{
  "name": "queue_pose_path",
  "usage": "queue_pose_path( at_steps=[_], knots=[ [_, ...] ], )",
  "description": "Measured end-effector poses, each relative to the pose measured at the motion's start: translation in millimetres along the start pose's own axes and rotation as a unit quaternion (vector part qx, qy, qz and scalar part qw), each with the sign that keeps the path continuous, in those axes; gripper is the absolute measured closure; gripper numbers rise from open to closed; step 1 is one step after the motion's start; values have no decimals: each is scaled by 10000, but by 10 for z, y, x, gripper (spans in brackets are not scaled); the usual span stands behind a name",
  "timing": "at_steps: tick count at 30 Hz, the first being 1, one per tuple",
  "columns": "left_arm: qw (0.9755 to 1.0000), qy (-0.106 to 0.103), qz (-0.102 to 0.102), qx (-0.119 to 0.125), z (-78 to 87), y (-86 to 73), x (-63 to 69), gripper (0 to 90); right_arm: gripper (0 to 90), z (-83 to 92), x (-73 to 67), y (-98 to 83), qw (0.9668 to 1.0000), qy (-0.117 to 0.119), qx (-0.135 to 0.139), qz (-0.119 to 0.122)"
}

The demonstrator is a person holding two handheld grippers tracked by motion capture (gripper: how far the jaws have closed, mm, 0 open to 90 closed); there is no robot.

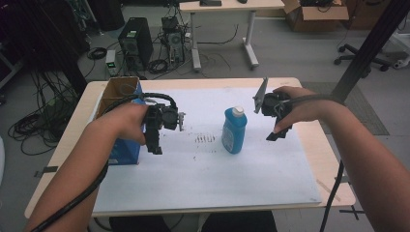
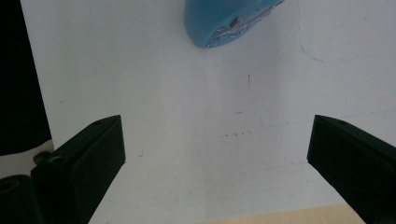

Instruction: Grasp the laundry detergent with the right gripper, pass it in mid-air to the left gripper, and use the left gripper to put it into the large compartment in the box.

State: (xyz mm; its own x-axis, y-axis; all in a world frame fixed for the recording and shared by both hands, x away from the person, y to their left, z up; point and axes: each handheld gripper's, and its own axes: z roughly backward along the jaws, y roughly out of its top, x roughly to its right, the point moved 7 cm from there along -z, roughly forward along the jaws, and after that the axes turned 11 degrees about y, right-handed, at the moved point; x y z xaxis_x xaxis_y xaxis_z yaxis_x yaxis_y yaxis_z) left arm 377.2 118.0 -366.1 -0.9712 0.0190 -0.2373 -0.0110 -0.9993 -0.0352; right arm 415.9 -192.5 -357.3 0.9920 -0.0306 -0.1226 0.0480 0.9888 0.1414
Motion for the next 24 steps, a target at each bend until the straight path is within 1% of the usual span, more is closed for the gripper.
queue_pose_path(
  at_steps=[3, 5, 8, 9, 14, 16, 18, 19, 21, 24],
  knots=[
    [10000, 14, -15, 46, 36, 8, 23, 4, 42, -51, -24, 5, 9999, 30, 144, -40],
    [10000, 13, -26, 41, 51, 5, 35, 4, 42, -66, -28, 4, 9999, 41, 159, -50],
    [10000, 23, -30, 34, 78, -11, 76, 4, 43, -156, -56, -3, 9997, 86, 214, -107],
    [10000, 23, -30, 34, 78, -11, 76, 4, 43, -156, -56, -3, 9997, 86, 214, -107],
    [10000, 40, -70, 39, 94, -11, 114, 4, 41, -218, -106, 8, 9989, 131, 427, -143],
    [9999, 47, -82, 44, 99, -2, 123, 4, 41, -242, -113, 6, 9988, 127, 452, -113],
    [9999, 56, -98, 29, 110, 4, 126, 4, 41, -270, -128, 4, 9984, 131, 507, -190],
    [9999, 63, -114, 34, 115, 10, 127, 4, 41, -282, -128, 9, 9981, 134, 572, -176],
    [9998, 87, -156, 66, 131, 25, 126, 5, 41, -322, -141, 22, 9968, 175, 740, -259],
    [9998, 101, -154, 88, 137, 36, 125, 4, 43, -394, -140, 27, 9960, 173, 819, -314]
  ],
)
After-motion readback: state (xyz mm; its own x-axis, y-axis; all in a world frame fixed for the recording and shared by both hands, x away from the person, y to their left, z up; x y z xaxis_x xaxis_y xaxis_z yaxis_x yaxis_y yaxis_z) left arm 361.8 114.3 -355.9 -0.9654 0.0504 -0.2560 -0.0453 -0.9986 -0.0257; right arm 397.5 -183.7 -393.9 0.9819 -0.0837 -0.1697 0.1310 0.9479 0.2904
